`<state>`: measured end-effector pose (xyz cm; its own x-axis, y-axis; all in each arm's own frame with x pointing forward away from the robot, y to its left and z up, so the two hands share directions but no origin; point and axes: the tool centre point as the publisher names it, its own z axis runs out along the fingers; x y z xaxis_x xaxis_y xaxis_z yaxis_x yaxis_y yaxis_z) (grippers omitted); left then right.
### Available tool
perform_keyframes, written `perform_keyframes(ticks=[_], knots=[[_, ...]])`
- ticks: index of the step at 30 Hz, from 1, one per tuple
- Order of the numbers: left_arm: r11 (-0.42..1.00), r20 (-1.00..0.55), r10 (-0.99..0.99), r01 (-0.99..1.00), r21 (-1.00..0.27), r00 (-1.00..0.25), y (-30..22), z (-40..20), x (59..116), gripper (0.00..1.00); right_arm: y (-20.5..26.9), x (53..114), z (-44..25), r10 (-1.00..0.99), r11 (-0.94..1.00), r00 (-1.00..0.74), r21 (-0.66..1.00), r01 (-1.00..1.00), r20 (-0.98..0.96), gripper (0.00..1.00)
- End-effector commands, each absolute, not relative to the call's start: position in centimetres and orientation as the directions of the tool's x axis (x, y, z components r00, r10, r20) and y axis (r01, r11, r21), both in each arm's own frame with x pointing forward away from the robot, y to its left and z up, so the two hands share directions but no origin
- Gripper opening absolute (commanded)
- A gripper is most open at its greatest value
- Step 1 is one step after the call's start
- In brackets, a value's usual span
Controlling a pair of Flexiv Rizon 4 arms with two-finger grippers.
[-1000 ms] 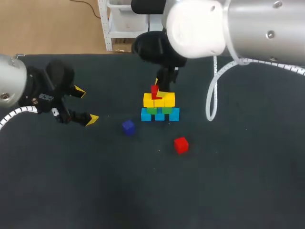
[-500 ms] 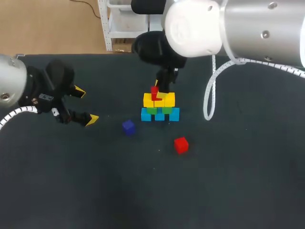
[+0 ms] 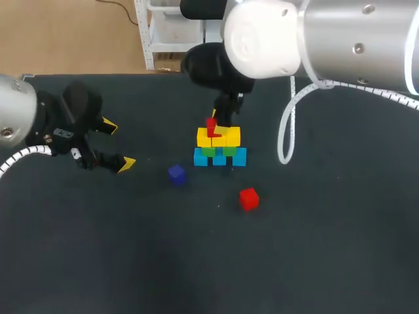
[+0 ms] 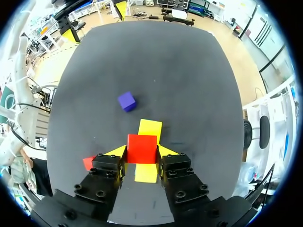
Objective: Place the blue cubes, place green cubes on the blue cubes, place the yellow cubes on the green cubes, then place the red cubes on the yellow cubes, and place purple cube on the red cubes.
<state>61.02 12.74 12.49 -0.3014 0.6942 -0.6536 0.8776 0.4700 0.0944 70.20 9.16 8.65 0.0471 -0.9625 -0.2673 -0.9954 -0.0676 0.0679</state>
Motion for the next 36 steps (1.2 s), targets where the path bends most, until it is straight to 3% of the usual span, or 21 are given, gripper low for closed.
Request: perform_keyframes(ticks=[1, 36], knots=[[0.467, -0.659, 0.691, 0.879, 0.094, -0.297, 12.89, 12.37, 61.01, 1.0, 9.38, 70.66, 8.59, -0.963, -0.07, 0.048, 0.075, -0.995, -0.266, 0.0], [0.467, -0.659, 0.691, 0.879, 0.094, -0.297, 12.89, 12.37, 61.01, 1.0, 9.74, 71.21, 8.1, -0.965, -0.068, 0.045, 0.082, -0.994, -0.258, 0.0]])
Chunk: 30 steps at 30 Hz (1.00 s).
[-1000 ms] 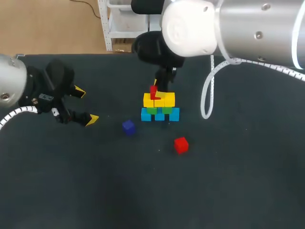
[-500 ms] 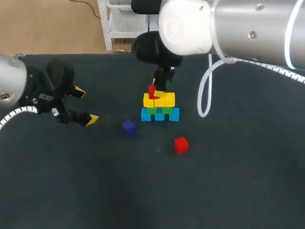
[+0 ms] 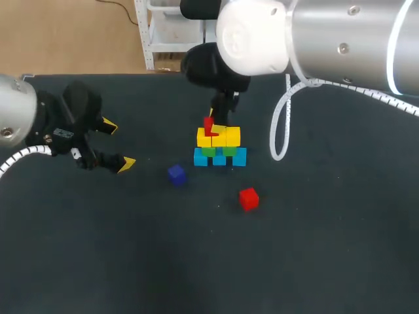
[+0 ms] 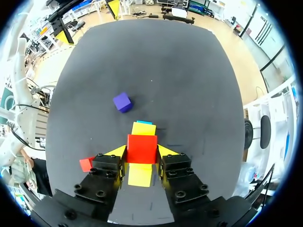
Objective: Place the blue cubes, place green cubes on the blue cubes, place the yellow cubes on the green cubes, then place the red cubes on the yellow cubes, and place purple cube on the red cubes.
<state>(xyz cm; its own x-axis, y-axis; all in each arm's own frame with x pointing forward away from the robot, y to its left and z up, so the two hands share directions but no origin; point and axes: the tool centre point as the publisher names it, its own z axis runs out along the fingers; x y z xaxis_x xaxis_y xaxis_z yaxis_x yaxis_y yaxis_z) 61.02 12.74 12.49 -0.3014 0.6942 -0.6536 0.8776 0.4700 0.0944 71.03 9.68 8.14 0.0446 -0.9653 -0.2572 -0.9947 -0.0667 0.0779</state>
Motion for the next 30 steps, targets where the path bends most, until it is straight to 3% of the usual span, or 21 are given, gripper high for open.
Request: perform_keyframes(ticks=[1, 21, 25, 28, 30], knots=[[0.467, -0.659, 0.691, 0.879, 0.094, -0.297, 12.89, 12.37, 61.01, 1.0, 9.74, 71.21, 8.09, -0.965, -0.068, 0.045, 0.083, -0.994, -0.258, 0.0], [0.467, -0.659, 0.691, 0.879, 0.094, -0.297, 12.89, 12.37, 61.01, 1.0, 9.86, 71.16, 8.11, -0.965, -0.07, 0.047, 0.084, -0.994, -0.258, 0.0], [0.467, -0.659, 0.691, 0.879, 0.094, -0.297, 12.89, 12.37, 61.01, 1.0, 9.88, 71.16, 8.14, -0.965, -0.073, 0.049, 0.082, -0.994, -0.258, 0.11], [0.467, -0.659, 0.691, 0.879, 0.094, -0.297, 12.89, 12.37, 61.01, 1.0, 9.89, 71.15, 8.15, -0.965, -0.073, 0.05, 0.083, -0.994, -0.257, 0.31], [0.467, -0.659, 0.691, 0.879, 0.094, -0.297, 12.89, 12.37, 61.01, 1.0, 9.89, 71.14, 8.16, -0.965, -0.074, 0.05, 0.083, -0.994, -0.257, 0.34]])
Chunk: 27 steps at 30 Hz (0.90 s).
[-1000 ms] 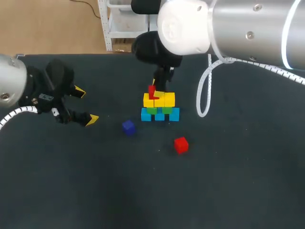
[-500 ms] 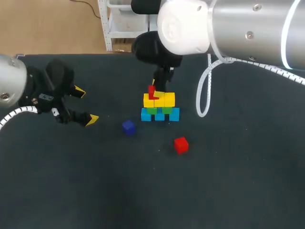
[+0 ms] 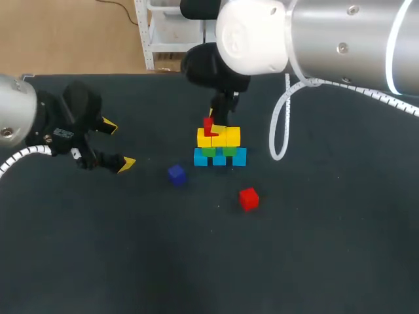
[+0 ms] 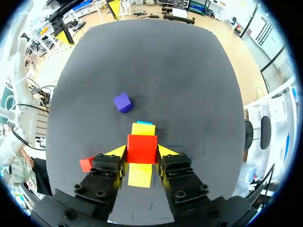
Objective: Place the blue cubes, place green cubes on the blue cubes, place the yellow cubes on the green cubes, then place the red cubes on the yellow cubes, and place purple cube on the red cubes.
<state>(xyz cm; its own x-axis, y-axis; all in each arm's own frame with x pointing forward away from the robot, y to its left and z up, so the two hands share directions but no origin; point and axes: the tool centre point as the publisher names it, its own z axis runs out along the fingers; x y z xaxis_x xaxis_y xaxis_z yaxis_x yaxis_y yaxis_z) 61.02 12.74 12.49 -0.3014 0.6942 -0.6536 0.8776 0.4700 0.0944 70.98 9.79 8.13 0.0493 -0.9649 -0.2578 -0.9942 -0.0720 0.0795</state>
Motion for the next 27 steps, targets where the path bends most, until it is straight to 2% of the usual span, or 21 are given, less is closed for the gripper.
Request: perform_keyframes(ticks=[1, 5, 7, 9, 11, 27], knots=[[0.467, -0.659, 0.691, 0.879, 0.094, -0.297, 12.9, 12.4, 61.0, 1.0, 9.9, 71.1, 8.2, -0.965, -0.074, 0.051, 0.082, -0.994, -0.257, 0.38], [0.467, -0.659, 0.691, 0.879, 0.094, -0.297, 12.9, 12.4, 61.0, 1.0, 10.0, 71.1, 8.2, -0.964, -0.078, 0.054, 0.082, -0.994, -0.259, 0.47], [0.467, -0.659, 0.691, 0.879, 0.094, -0.297, 12.9, 12.4, 61.0, 1.0, 10.0, 71.1, 8.3, -0.964, -0.079, 0.055, 0.081, -0.994, -0.259, 0.63], [0.467, -0.659, 0.691, 0.879, 0.094, -0.297, 12.9, 12.4, 61.0, 1.0, 10.0, 71.1, 8.3, -0.964, -0.079, 0.056, 0.08, -0.994, -0.259, 0.71], [0.467, -0.659, 0.691, 0.879, 0.094, -0.297, 12.9, 12.4, 61.0, 1.0, 10.0, 71.1, 8.3, -0.964, -0.081, 0.057, 0.08, -0.994, -0.26, 1.0], [0.467, -0.659, 0.691, 0.879, 0.094, -0.297, 12.9, 12.4, 61.0, 1.0, 8.1, 71.3, 10.5, -0.96, -0.041, 0.03, 0.034, -0.999, -0.277, 1.0]])
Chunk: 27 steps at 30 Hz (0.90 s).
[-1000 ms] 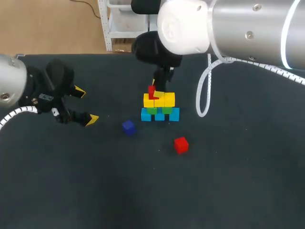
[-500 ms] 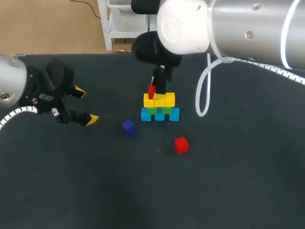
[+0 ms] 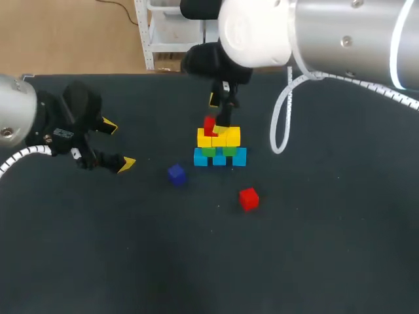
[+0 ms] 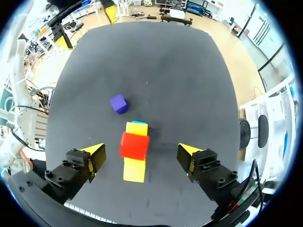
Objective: Place the blue cubes, place green cubes on the blue cubes, place the yellow cubes on the green cubes, then place the red cubes on the yellow cubes, and place purple cube on the red cubes.
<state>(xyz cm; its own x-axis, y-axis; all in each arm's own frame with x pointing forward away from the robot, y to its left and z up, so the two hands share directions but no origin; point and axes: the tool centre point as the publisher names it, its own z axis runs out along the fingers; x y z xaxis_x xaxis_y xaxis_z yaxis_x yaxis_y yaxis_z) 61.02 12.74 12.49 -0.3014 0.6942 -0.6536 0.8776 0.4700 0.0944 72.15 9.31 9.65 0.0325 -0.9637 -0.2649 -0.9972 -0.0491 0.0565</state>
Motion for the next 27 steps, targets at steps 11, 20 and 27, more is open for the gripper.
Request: perform_keyframes(ticks=[11, 20, 27], knots=[[0.467, -0.659, 0.691, 0.879, 0.094, -0.297, 12.9, 12.4, 61.0, 1.0, 5.6, 68.5, 13.0, -0.94, -0.163, 0.161, -0.017, -0.986, -0.301, 1.0], [0.467, -0.659, 0.691, 0.879, 0.094, -0.297, 12.9, 12.4, 61.0, 1.0, 4.2, 65.2, 13.4, -0.912, -0.301, 0.287, 0.004, -0.953, -0.294, 1.0], [0.467, -0.659, 0.691, 0.879, 0.094, -0.297, 12.9, 12.4, 61.0, 1.0, 4.0, 61.3, 12.5, -0.888, -0.378, 0.347, 0.049, -0.924, -0.3, 1.0]])
